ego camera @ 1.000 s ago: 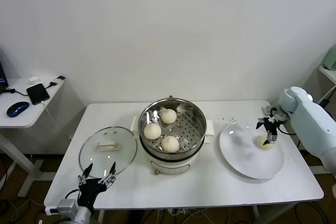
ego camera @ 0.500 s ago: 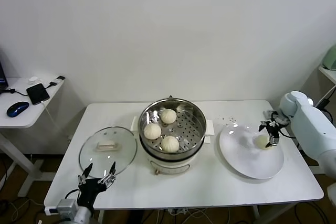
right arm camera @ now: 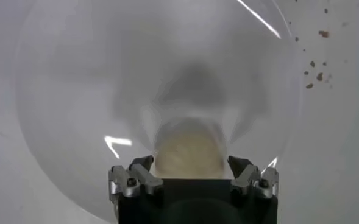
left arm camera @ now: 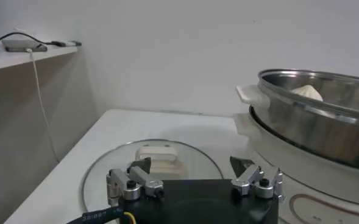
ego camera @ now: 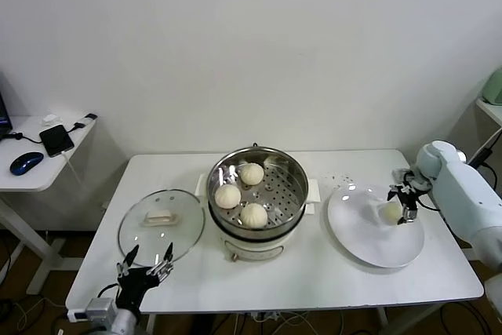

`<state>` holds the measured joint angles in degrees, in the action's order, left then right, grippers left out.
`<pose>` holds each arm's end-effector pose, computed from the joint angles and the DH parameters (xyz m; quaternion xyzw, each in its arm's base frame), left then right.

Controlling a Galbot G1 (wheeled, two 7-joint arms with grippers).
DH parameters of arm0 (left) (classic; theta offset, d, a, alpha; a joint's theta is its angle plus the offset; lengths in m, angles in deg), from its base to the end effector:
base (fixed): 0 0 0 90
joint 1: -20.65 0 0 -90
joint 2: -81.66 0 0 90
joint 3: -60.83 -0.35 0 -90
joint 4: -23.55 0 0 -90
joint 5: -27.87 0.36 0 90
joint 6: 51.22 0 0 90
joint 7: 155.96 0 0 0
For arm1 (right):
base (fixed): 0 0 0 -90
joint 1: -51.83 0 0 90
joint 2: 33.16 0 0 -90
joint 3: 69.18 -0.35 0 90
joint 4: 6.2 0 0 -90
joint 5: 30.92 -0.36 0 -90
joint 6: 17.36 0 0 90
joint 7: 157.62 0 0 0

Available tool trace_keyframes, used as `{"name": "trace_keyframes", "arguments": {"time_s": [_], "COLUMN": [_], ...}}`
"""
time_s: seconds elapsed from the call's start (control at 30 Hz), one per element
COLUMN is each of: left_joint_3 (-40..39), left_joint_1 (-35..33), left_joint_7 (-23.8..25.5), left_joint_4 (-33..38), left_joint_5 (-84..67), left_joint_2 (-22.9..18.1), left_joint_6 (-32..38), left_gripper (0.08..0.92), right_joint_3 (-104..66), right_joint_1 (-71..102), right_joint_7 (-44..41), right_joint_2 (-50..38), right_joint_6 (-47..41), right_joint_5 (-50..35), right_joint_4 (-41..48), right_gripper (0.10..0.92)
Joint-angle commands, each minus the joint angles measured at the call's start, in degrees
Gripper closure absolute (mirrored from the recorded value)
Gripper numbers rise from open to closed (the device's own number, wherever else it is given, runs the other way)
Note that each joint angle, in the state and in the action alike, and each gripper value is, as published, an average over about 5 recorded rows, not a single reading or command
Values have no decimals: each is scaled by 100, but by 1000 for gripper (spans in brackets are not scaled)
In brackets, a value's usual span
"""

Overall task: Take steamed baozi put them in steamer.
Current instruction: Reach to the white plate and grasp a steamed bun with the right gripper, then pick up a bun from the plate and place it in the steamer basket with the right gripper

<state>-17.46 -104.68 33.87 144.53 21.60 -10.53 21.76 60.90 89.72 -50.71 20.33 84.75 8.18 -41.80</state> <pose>0.1500 0.0563 -0.3110 0.0104 -0.9830 0.0443 0.1780 0.5695 -0.2739 -0.2400 0.4809 -0.5179 0.5320 0.4664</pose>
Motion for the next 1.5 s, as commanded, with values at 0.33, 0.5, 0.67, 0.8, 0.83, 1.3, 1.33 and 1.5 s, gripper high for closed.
{"name": "trace_keyframes", "arguments": {"time_s": [0.33, 0.5, 0.67, 0.8, 0.83, 1.3, 1.33, 1.5], "left_joint_3": [-13, -38, -72, -94, -96, -53, -67, -139], "left_joint_1": [8, 23, 97, 169, 189, 375, 368, 305], "left_joint_7": [-8, -7, -9, -20, -25, -49, -48, -51], "left_joint_4": [-47, -61, -119, -173, -192, -113, -75, 77], "left_joint_5": [17, 26, 35, 93, 131, 280, 276, 247], "left_joint_2": [-107, -110, -115, -114, -113, -12, -13, -44], "left_joint_6": [9, 12, 11, 26, 37, 108, 108, 134], "left_gripper": [177, 177, 177, 177, 177, 177, 177, 177], "right_joint_3": [-71, 0, 419, 1157, 1356, 4591, 4757, 5319], "right_joint_1": [67, 55, -49, -427, -552, -3573, -3769, -4395], "right_joint_7": [99, 95, 9, -200, -249, -182, -147, 14], "right_joint_2": [23, -44, -260, -526, -595, -654, -568, -62], "right_joint_6": [12, 3, -207, -606, -718, -3359, -3533, -4197], "right_joint_5": [133, 38, -438, -1396, -1644, -5172, -5403, -6216], "right_joint_4": [15, -176, -776, -1232, -1337, -3240, -3323, -3609], "right_gripper": [225, 343, 432, 439, 439, 440, 440, 440]}}
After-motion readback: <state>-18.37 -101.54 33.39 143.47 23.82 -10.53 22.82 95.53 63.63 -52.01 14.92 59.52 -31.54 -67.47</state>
